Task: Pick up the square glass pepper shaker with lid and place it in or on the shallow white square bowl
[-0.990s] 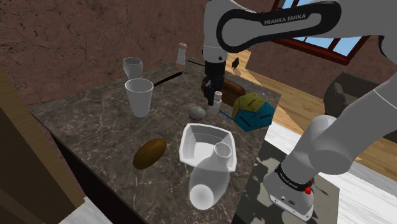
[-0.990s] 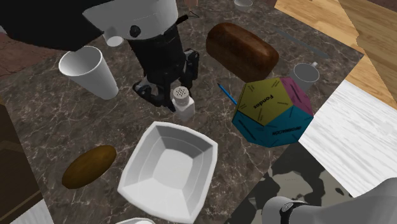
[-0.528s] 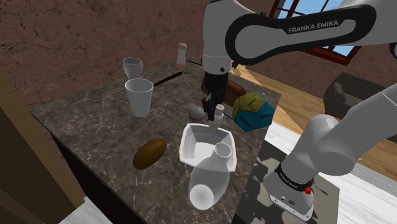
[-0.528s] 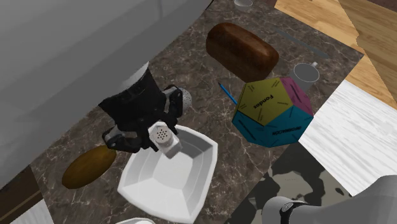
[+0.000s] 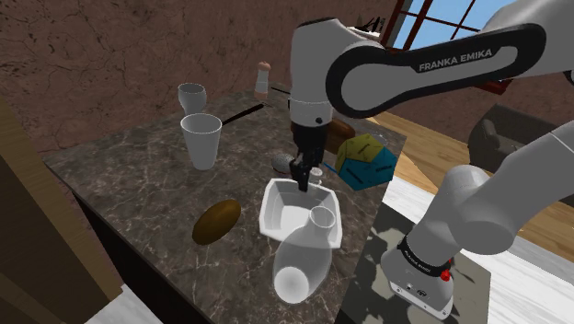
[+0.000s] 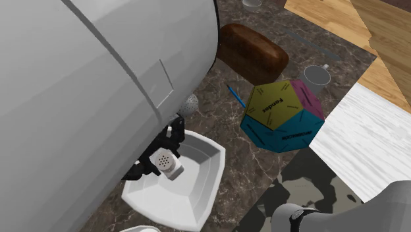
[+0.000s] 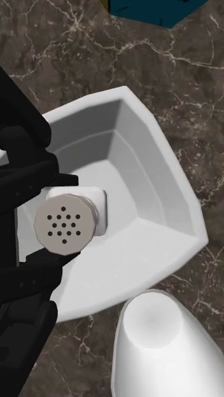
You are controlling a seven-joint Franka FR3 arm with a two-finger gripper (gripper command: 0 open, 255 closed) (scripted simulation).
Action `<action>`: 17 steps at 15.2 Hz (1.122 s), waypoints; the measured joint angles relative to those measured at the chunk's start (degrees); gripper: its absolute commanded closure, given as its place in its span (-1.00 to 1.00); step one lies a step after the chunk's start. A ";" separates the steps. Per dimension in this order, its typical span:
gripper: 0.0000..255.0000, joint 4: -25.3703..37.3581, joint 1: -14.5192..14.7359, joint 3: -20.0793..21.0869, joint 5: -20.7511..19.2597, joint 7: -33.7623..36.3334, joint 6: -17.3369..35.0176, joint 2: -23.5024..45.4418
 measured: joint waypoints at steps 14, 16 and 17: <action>1.00 -4.46 0.06 0.67 0.03 0.01 7.48 3.02; -1.00 -4.47 0.06 0.67 0.03 0.01 7.49 3.02; -1.00 -4.47 0.06 0.67 0.03 0.01 7.49 3.02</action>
